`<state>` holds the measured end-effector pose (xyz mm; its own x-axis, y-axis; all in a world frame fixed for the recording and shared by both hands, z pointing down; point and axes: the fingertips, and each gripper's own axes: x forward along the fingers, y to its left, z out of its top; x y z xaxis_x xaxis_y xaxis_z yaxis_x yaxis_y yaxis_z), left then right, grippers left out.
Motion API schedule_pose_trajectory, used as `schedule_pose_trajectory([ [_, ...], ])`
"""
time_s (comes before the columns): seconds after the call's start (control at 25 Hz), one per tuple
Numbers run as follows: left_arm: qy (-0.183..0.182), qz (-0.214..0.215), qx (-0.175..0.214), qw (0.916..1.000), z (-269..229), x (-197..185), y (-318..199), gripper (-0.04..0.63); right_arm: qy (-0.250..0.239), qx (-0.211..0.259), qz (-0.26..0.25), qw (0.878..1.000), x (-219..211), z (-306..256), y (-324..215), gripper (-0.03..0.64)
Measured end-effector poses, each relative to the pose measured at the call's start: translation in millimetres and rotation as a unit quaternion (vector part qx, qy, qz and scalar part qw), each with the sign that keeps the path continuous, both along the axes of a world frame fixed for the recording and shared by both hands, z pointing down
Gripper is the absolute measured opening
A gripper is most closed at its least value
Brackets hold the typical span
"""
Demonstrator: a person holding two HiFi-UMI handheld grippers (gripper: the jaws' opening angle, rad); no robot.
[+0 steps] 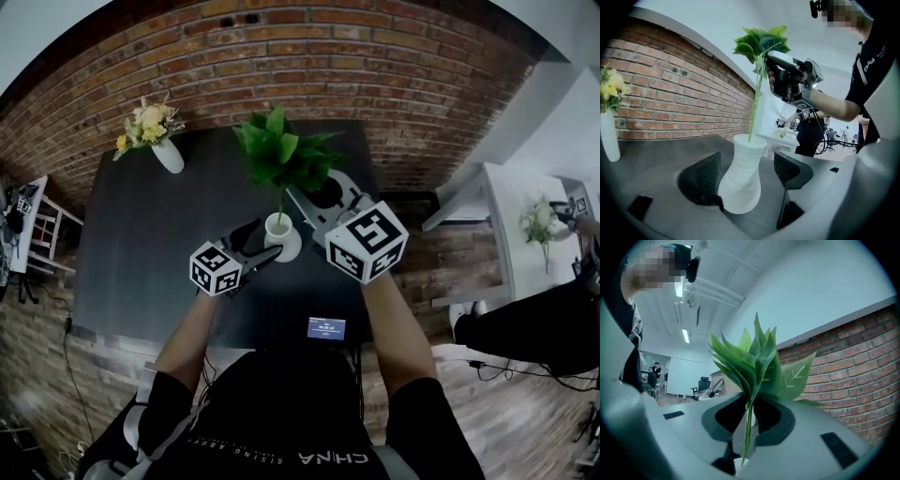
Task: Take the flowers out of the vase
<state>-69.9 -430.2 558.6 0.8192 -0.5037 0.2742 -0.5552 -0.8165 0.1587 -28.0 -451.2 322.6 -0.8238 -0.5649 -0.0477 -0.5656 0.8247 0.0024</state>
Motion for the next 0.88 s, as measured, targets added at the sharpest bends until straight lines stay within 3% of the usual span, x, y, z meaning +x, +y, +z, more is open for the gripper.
schedule_pose_trajectory([
  [0.2, -0.006, 0.012, 0.011, 0.9998, -27, -21, 10, 0.339, -0.006, 0.016, 0.018, 1.000, 18, -21, 1, 0.057],
  [0.44, 0.006, -0.004, 0.079, 0.9968, -88, -32, 1, 0.337, 0.004, 0.022, 0.055, 0.998, 49, -31, -4, 0.057],
  [0.56, 0.017, -0.001, 0.088, 0.9960, -106, -25, 0, 0.332, 0.023, 0.004, 0.071, 0.997, 60, -13, -3, 0.057],
  [0.68, 0.017, 0.007, 0.093, 0.9955, -113, -18, 3, 0.253, 0.041, -0.027, 0.084, 0.995, 69, 17, -1, 0.057],
  [0.76, 0.020, 0.009, 0.098, 0.9949, -115, -14, 6, 0.236, 0.047, -0.048, 0.092, 0.994, 76, 38, 1, 0.057],
  [0.88, 0.035, 0.000, 0.105, 0.9939, -118, -11, 11, 0.125, 0.052, -0.075, 0.097, 0.991, 84, 64, 8, 0.057],
])
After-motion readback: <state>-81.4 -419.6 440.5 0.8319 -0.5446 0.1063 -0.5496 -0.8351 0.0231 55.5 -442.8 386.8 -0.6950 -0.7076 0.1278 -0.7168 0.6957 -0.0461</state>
